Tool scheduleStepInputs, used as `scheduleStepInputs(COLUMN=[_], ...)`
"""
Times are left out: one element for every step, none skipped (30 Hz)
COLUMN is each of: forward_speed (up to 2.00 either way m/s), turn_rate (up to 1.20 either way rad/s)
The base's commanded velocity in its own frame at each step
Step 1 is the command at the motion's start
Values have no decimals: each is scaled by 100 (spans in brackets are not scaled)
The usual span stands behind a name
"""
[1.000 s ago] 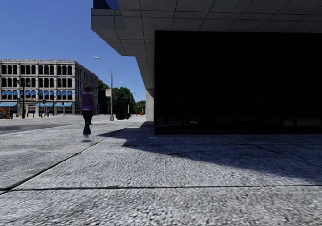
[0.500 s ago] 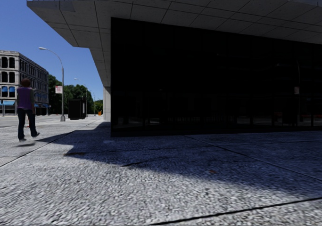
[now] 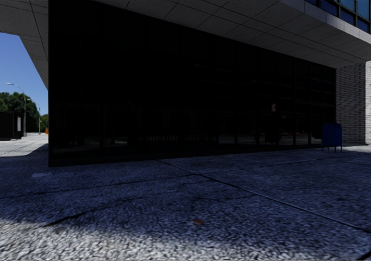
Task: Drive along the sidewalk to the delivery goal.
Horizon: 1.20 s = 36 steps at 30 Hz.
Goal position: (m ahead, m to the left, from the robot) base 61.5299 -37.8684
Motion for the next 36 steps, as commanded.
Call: scheduleStepInputs(forward_speed=[200,200,200,200,200,200,200,200,200,200,200,200,200,200,200,200,200,200,200,200,200,200,200,200,200,200,200,200,200,200,200,200,200,200,200,200], turn_rate=[-62,-62,-62,-62,-62,-62,-62,-62,-62,-62,-62,-62,-62,-62,-62,-62,-62,-62,-62,-62,-62,-62,-62,-62,-62,-62,-62,-62,-62,-62,-62,-62,-62,-62,-62,-62])
